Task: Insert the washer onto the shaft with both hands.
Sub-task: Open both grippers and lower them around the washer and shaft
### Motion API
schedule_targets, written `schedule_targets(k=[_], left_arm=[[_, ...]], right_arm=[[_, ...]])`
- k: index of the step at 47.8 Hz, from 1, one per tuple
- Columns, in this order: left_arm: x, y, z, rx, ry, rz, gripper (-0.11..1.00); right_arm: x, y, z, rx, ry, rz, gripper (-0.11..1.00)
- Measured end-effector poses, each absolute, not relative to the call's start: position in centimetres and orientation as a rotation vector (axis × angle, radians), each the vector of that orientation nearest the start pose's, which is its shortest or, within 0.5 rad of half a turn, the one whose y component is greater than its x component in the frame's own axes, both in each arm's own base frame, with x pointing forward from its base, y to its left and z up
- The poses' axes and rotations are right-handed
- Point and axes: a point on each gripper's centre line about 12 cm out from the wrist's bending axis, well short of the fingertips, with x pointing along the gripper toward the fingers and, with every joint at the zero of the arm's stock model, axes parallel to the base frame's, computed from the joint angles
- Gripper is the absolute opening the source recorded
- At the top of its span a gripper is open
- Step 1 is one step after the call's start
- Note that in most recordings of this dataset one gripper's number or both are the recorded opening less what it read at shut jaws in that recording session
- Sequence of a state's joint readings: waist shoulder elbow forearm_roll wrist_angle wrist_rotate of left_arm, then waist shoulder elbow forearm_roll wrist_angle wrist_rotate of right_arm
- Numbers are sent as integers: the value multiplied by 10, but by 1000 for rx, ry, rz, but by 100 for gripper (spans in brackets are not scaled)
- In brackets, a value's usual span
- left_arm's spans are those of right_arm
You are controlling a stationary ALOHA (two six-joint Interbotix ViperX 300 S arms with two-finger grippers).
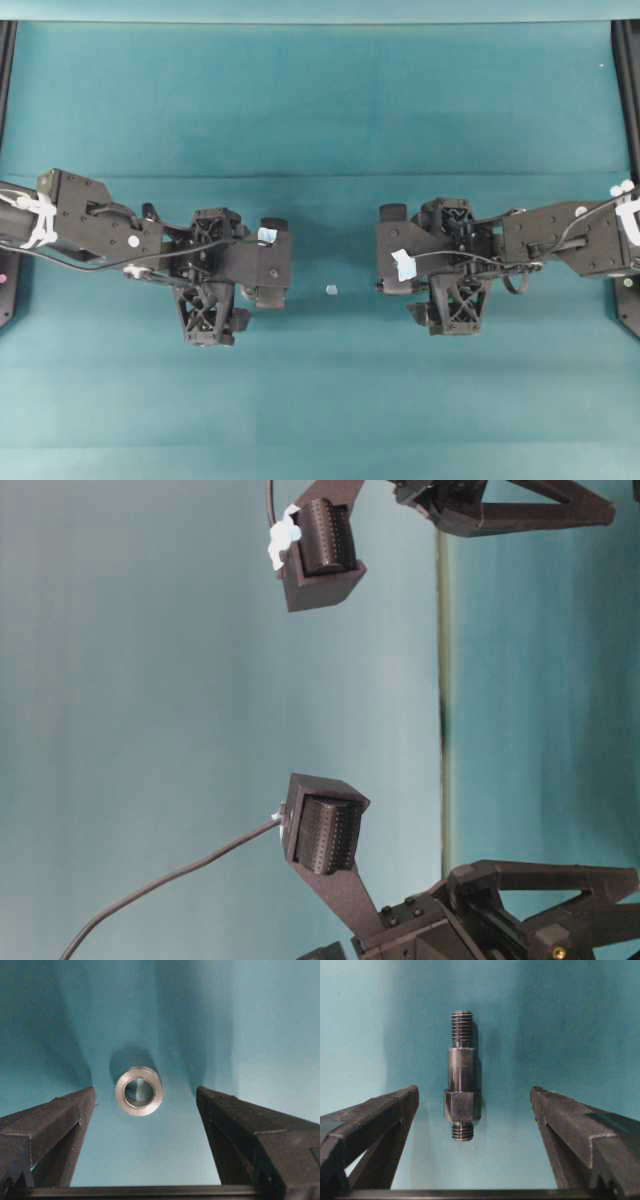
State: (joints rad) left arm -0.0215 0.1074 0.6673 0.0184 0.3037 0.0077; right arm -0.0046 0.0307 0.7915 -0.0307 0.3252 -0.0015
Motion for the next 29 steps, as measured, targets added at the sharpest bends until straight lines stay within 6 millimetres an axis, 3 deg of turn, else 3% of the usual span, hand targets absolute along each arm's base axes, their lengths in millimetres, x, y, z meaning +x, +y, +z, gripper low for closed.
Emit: schedule_targets(k=[29], left_arm=[[363,-8,100,38,1078,-30,91]], right_arm=[[315,-2,90,-32,1146,8,77]])
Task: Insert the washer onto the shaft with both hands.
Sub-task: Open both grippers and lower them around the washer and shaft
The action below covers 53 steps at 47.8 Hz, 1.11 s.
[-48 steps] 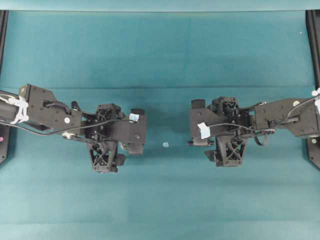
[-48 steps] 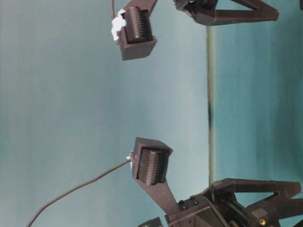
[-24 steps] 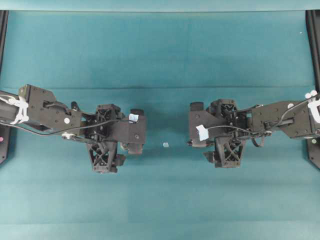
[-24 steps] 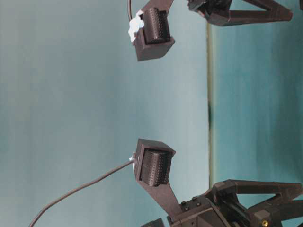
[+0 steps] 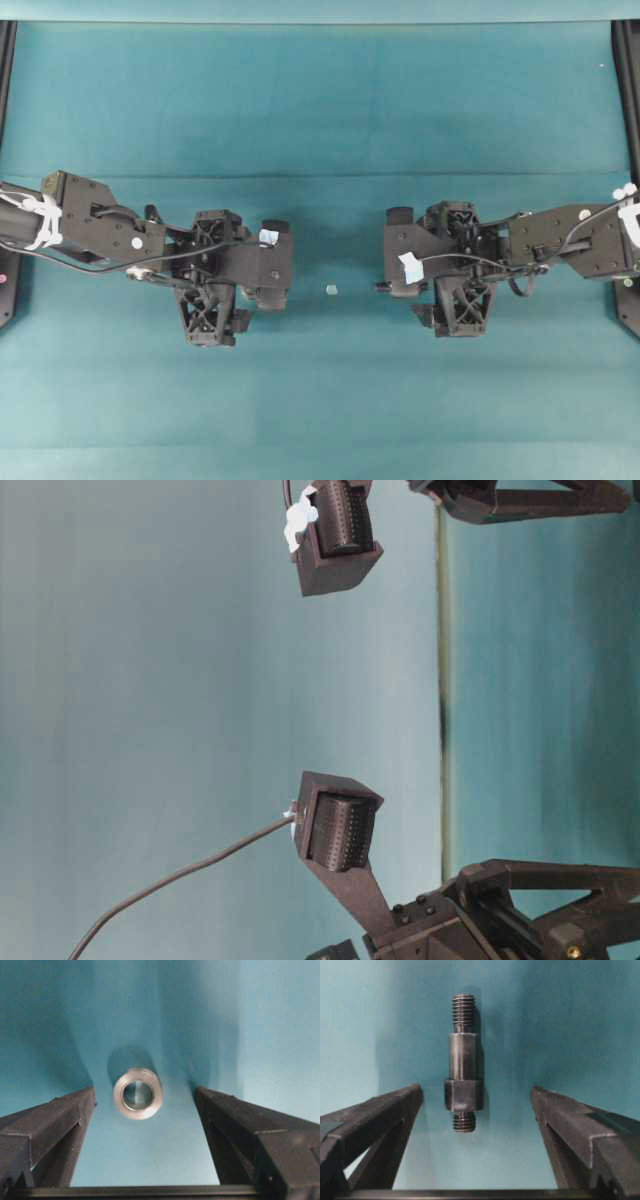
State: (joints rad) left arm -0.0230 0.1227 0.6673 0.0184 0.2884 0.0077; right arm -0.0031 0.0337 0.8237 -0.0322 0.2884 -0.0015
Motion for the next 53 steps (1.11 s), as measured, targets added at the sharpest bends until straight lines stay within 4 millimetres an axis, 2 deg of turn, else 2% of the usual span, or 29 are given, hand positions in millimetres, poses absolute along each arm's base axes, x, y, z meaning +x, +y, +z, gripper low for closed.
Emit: schedule_targets(k=[53], left_arm=[[364,-7,99,36,1072,-27,90]], right_arm=[[314,-2,90,-31,1149,7,75]])
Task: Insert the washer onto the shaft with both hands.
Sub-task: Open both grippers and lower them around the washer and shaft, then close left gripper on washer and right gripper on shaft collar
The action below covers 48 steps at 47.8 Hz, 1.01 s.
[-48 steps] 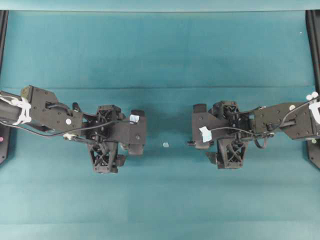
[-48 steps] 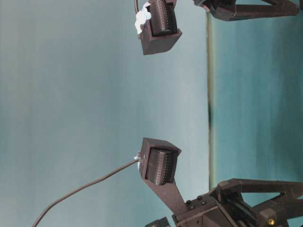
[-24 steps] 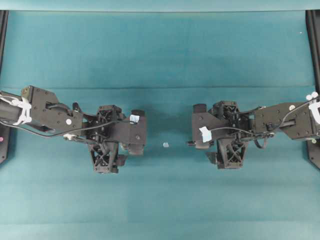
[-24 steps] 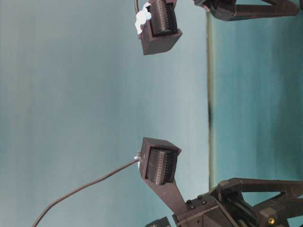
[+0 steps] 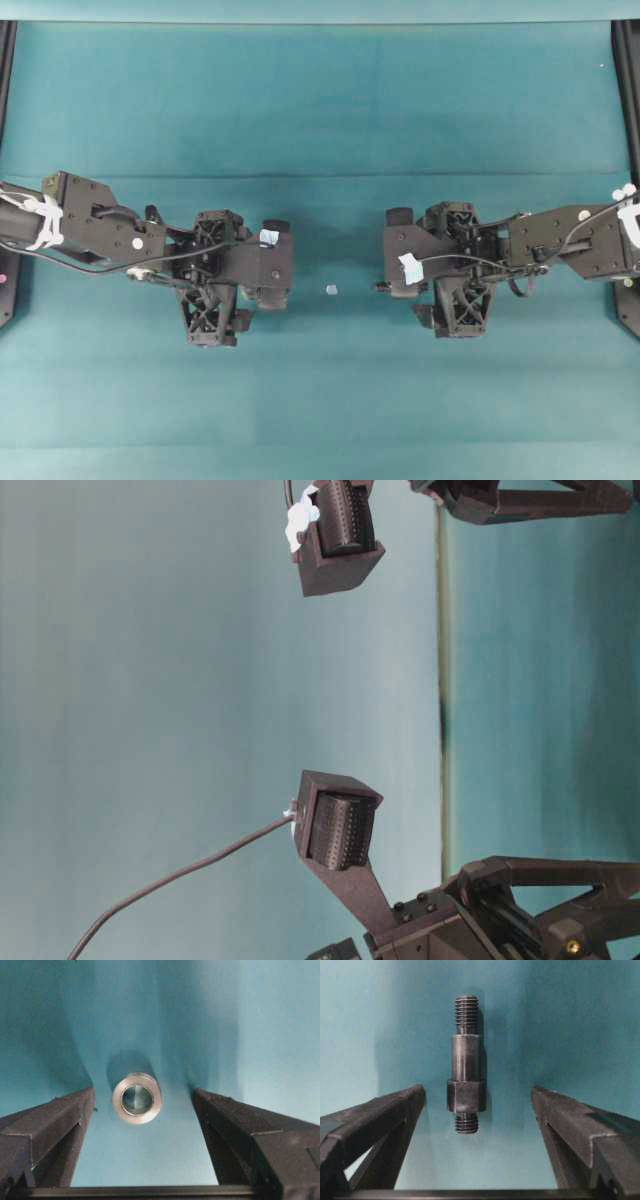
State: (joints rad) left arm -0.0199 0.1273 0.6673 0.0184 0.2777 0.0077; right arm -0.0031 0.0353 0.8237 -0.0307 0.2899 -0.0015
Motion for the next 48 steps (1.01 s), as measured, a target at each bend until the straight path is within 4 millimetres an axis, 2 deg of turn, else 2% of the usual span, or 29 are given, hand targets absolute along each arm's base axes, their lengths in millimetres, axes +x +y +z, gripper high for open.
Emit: schedule_targets(k=[14,20,28,37,42,48], left_arm=[[364,-3,100,32,1072,-18,89],[364,-2,100,30,1071,-16,85],[365,-2,100,31,1064,-17,68],[366,-2,100,29,1049,-15,38],[366,-2,101,30,1048,-16,37],[366,-2,101,31,1048,-17,37]], right_arm=[[314,-2,90,-32,1149,9,75],[314,-2,90,-31,1149,7,71],[314,-2,90,-31,1150,7,54],[314,-1,90,-29,1150,8,32],[314,0,91,-29,1150,10,16],[316,0,91,-27,1147,9,4]])
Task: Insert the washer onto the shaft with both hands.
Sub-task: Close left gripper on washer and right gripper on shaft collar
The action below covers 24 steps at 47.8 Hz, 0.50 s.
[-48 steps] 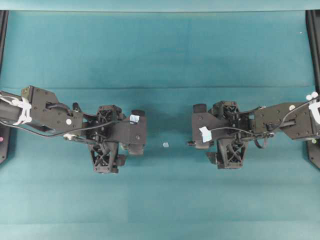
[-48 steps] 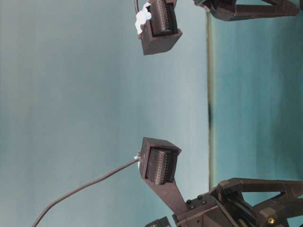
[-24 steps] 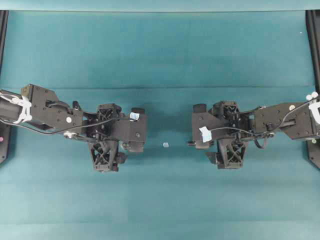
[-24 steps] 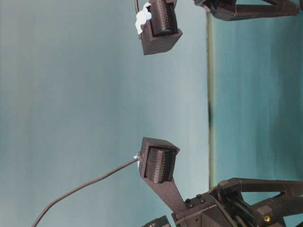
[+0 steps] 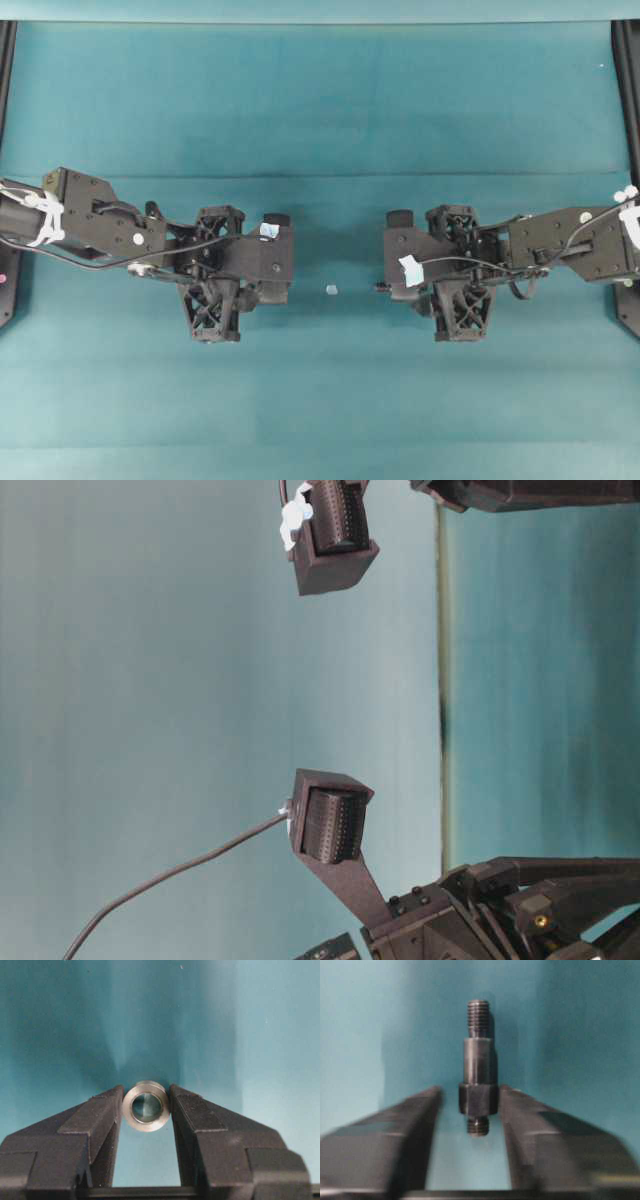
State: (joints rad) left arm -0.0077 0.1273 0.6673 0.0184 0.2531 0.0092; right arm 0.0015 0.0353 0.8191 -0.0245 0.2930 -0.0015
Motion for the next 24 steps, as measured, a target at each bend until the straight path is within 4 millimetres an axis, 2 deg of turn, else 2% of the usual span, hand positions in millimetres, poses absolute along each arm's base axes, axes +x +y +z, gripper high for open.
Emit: schedule_targets(k=[3,24], left_arm=[[366,-2,101,30,1048,-16,37],[366,-2,100,37,1048,-20,37]], right_arm=[[316,0,91,-26,1149,9,0],[316,-1,91,-24,1152,6,0]])
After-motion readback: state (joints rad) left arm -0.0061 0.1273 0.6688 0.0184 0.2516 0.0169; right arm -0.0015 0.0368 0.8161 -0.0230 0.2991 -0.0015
